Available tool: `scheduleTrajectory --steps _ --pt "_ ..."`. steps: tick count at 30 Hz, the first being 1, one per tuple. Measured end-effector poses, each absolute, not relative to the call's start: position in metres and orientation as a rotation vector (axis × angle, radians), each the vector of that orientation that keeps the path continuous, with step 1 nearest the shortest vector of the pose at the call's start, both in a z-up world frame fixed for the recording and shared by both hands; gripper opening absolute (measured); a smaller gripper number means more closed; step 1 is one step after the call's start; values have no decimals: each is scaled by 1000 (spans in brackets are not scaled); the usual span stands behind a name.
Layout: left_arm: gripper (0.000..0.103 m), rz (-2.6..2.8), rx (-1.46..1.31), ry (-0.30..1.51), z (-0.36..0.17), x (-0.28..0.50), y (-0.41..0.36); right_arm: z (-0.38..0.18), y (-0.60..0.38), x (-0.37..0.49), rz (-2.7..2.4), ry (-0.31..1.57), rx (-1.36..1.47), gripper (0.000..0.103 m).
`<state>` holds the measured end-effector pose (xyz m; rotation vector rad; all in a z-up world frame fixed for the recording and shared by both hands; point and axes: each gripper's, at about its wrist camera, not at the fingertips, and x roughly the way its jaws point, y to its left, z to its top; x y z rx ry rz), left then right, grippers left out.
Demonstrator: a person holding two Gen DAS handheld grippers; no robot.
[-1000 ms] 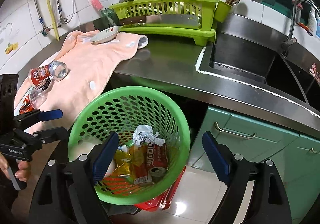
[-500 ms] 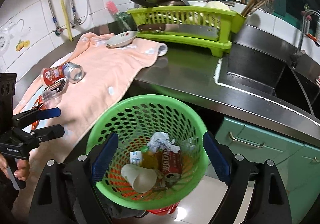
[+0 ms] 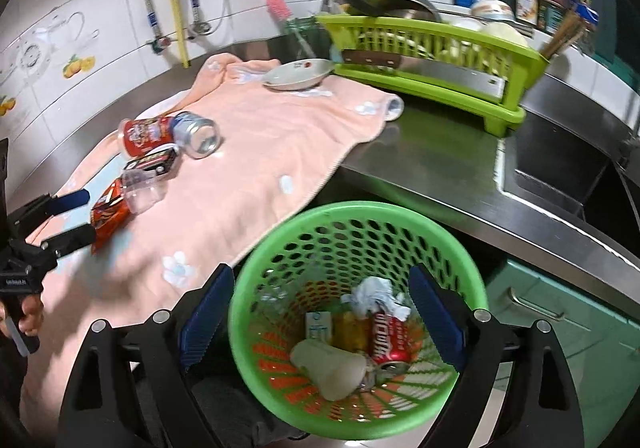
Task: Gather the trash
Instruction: 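Grasp the orange snack wrapper with the left tool while the right tool grasps the clear plastic cup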
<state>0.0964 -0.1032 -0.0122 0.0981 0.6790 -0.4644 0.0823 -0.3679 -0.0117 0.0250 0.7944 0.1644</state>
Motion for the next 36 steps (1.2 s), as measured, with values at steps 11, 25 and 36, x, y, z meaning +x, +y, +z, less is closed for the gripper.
scheduleTrajectory --steps 11,25,36 --pt "93 -318 117 713 -31 109 -29 -9 -307 103 270 800 -33 87" --pt "93 -344 133 798 -66 140 -13 -22 -226 149 452 860 -20 87" --pt "62 -375 106 797 -74 144 -2 -37 -181 182 531 903 -13 86"
